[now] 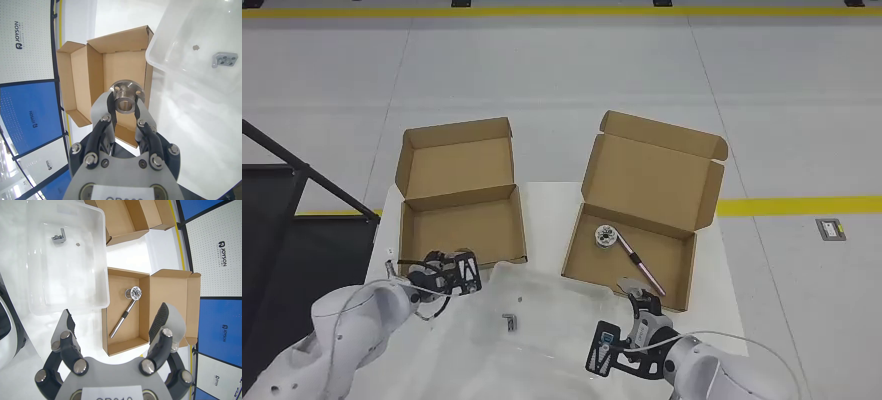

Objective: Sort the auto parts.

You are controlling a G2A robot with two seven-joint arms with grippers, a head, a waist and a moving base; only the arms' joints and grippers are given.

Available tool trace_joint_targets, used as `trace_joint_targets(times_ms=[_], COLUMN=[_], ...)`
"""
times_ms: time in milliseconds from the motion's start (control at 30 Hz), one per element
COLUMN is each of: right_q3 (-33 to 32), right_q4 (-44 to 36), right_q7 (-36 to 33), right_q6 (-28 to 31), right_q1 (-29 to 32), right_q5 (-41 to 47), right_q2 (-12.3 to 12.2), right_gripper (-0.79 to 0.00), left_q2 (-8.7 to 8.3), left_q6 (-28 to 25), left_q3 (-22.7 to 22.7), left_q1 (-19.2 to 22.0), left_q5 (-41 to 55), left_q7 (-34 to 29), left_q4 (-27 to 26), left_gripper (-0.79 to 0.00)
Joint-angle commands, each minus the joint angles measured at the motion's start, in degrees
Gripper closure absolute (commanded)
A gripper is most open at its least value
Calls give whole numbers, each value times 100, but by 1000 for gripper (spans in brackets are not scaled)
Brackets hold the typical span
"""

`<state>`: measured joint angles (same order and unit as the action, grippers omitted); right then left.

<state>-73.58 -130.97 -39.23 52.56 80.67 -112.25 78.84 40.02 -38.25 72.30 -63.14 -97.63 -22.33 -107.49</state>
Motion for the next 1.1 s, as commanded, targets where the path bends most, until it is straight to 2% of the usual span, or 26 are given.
trace_joint_targets(times_ms=[0,100,200,367,467,600,767,833,1067], right_q3=[0,0,0,0,0,0,0,0,0], right_q4=[0,0,0,0,0,0,0,0,0], right_q7=[0,0,0,0,0,0,0,0,0], right_q6=[0,0,0,0,0,0,0,0,0], right_q1=[0,0,0,0,0,0,0,0,0], right_q5=[0,0,0,0,0,0,0,0,0], right_q2=[0,0,0,0,0,0,0,0,0], right_gripper=[-785,-785,-785,-785,-785,-785,-785,-785,-785], left_q2=[0,37,110,268,374,536,750,845,845], left_q6=[0,339,762,1173,1272,1112,886,661,661], left_q3=[0,-39,-73,-200,-457,-848,-1326,-1580,-1580], left_q1=[0,-50,126,789,1223,1791,2408,2639,2639], left_q5=[0,-73,22,397,266,283,324,269,269], left_q7=[0,-178,-421,-630,-918,-1257,-1379,-1488,-1488], left_q4=[0,266,568,1422,1867,2426,3099,3360,3360], left_gripper=[0,0,0,0,0,0,0,0,0])
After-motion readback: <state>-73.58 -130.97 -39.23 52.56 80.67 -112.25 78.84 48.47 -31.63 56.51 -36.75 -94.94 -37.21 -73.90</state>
